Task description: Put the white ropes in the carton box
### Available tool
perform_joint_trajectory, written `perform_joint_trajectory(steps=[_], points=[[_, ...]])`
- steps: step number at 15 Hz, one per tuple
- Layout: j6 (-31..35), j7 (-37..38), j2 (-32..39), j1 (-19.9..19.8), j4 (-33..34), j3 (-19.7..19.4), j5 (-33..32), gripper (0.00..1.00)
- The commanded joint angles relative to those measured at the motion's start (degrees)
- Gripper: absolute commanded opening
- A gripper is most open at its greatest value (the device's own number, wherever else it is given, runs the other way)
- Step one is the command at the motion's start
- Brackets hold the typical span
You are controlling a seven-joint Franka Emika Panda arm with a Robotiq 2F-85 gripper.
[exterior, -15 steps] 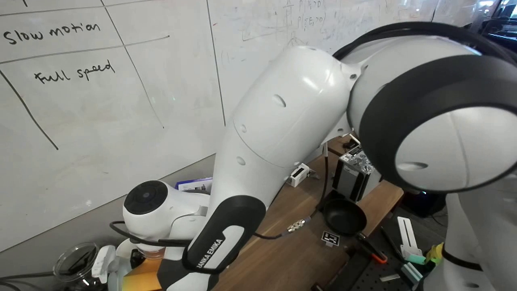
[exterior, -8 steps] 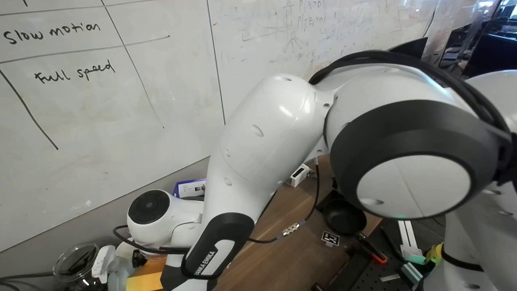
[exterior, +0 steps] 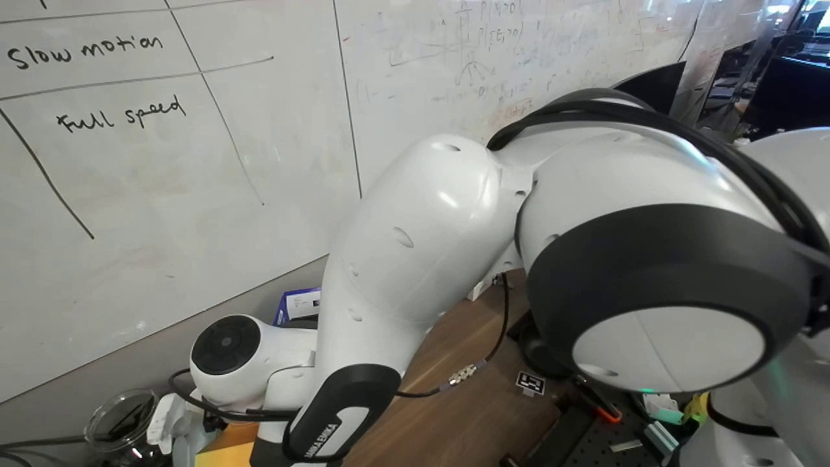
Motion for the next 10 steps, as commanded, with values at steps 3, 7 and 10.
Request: perform_joint_trajectory(steps=[3, 7, 10], points=[[1.99, 1.56, 1.23, 3.69, 1.22, -4.61, -0.50, 1.00], [2.71, 1.33, 2.57, 4.95, 1.67, -6.74, -0.49, 1.00], [2.95, 0.88, 3.45, 5.20, 2.01, -7.42, 0.10, 1.00]])
